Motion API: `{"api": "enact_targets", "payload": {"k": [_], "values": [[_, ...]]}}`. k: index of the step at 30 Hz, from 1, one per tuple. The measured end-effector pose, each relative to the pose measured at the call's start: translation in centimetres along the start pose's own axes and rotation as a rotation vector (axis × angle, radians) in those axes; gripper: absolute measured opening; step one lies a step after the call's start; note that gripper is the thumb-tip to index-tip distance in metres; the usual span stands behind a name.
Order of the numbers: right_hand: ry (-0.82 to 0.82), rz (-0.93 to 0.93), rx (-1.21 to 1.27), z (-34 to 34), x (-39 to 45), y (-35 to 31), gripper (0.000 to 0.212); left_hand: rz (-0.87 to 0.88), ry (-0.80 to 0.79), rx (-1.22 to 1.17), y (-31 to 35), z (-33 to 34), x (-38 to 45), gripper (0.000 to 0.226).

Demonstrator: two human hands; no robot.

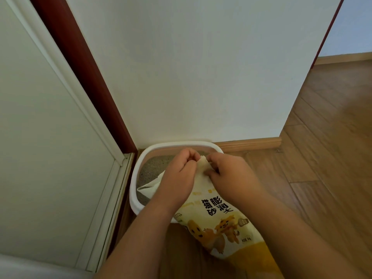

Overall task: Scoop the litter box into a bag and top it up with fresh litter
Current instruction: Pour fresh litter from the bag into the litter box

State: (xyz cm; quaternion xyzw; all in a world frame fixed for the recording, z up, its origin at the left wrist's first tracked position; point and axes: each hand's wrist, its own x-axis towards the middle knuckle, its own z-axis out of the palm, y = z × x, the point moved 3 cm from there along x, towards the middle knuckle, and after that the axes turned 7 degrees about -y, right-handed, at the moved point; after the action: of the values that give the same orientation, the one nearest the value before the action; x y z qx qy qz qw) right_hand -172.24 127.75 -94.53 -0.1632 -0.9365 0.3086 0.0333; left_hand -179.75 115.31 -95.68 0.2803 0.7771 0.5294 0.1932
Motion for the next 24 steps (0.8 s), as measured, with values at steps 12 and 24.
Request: {"api": "enact_targets", "payload": {"k": [12,24], "values": [[0.035,0.083,0.021,-1.7,0.1,1.9,0.008,-0.350,0.015,0.605,-10.3,-7.4,0.2,0.030],[0.033,0.089,0.002,-2.2,-0.1,2.2,0.007,-0.469,0.105,0.781,-13.7,-8.3,-0.1,0.039]]}}
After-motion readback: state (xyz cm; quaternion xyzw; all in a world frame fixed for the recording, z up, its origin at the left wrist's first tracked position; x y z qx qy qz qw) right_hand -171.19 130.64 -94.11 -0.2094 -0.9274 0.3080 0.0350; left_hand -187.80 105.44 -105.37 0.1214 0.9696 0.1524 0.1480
